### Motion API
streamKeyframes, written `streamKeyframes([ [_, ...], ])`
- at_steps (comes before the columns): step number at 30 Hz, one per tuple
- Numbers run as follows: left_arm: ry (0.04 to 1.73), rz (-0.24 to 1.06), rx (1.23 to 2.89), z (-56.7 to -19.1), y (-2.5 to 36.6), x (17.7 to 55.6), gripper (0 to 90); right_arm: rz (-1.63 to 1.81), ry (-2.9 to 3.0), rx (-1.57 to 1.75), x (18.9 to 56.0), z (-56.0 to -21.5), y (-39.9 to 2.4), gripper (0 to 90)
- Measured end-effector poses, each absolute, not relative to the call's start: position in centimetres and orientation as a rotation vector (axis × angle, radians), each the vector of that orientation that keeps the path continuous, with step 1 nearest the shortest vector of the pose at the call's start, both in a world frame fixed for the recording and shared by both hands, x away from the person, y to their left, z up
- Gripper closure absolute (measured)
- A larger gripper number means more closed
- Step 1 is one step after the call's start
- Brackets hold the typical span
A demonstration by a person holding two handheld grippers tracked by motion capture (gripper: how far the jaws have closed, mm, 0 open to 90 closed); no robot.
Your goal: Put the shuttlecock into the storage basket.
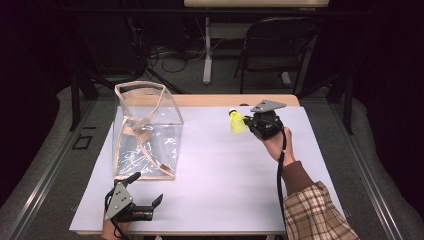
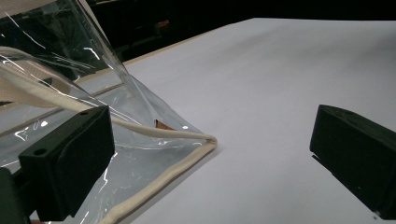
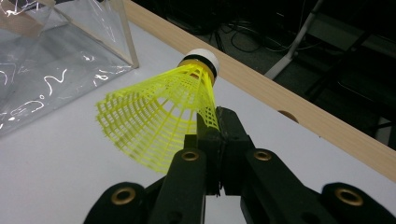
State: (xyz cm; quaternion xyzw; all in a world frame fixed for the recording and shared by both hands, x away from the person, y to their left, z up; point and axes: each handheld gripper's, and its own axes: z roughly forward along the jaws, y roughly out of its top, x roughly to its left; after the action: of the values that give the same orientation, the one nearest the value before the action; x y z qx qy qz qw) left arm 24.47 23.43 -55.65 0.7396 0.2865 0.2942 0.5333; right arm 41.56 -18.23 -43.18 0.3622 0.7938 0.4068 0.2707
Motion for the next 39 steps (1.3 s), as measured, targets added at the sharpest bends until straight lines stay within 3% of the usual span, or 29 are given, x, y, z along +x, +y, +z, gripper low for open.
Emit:
streamKeyframes([
  [39,0.68,0.702,1.76,-55.6,23.5,24.5,0.0,1.136,2.145,0.939,43.1,-41.7,-15.6,89.3],
])
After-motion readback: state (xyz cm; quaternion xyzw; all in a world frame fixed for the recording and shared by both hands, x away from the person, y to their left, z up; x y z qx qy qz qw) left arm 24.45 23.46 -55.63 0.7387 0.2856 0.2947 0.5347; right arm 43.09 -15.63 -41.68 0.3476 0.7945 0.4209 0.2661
